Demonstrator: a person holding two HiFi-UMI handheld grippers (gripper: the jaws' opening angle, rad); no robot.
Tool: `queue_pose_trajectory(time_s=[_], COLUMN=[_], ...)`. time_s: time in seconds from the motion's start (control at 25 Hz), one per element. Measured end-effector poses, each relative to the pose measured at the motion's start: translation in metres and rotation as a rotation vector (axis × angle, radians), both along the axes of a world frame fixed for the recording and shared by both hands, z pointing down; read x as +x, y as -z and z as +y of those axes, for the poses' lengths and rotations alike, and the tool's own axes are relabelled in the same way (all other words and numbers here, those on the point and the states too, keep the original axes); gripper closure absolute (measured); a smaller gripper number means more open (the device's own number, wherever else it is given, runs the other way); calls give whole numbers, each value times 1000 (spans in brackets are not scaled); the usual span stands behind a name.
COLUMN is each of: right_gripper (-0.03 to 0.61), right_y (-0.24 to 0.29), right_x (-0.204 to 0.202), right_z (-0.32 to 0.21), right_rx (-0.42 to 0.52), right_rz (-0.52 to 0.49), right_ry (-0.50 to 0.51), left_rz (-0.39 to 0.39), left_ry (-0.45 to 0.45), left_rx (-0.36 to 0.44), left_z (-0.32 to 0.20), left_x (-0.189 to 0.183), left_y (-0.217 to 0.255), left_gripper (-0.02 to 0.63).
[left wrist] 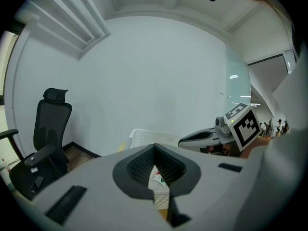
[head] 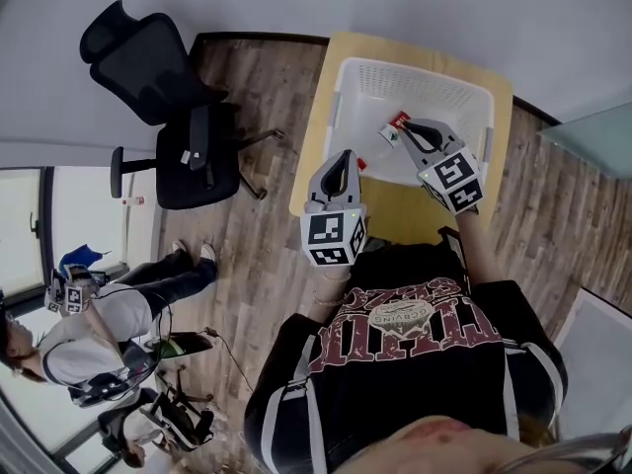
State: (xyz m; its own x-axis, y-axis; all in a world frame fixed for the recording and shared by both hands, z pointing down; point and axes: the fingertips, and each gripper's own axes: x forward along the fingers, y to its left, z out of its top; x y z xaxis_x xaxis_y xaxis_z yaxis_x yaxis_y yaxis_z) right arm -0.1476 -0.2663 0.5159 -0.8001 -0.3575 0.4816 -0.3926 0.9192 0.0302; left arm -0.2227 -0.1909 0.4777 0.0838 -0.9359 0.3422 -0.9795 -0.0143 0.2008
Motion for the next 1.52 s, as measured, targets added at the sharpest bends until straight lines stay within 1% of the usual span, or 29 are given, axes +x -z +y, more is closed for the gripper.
queue_pose_trajectory(time_s=[0.32,0.4,0.6,0.68,0.76,0.88,1.04,1.2,1.28,1.36,1.52], right_gripper=[553,521,475,449,437,431,420,410,410,410,410], right_y=[-19,-26,-50,-64,-78,-94,-115,-135,-143,-150,-167], right_x=[-17,-24,-39,-45,-49,-55,-61,-68,-73,-77,-80], right_z=[-1,2,13,18,23,31,41,52,58,60,59], right_rx=[-17,-28,-49,-53,-49,-38,-32,15,23,9,27], right_rz=[72,107,195,247,305,365,428,498,510,513,587], right_ry=[111,155,283,353,430,526,619,746,808,841,911], left_rz=[6,11,21,23,25,28,36,47,54,58,63], left_ry=[11,19,38,42,48,60,74,86,94,99,107], left_rx=[-7,-12,-14,-12,-14,-18,-27,-35,-36,-36,-40], left_z=[5,8,13,13,14,15,20,21,22,22,23], left_x=[-5,-8,-15,-18,-21,-26,-32,-38,-41,-44,-53], left_y=[-4,-5,-7,-8,-8,-8,-13,-17,-18,-19,-23], left_gripper=[566,566,566,566,566,566,566,566,566,566,566])
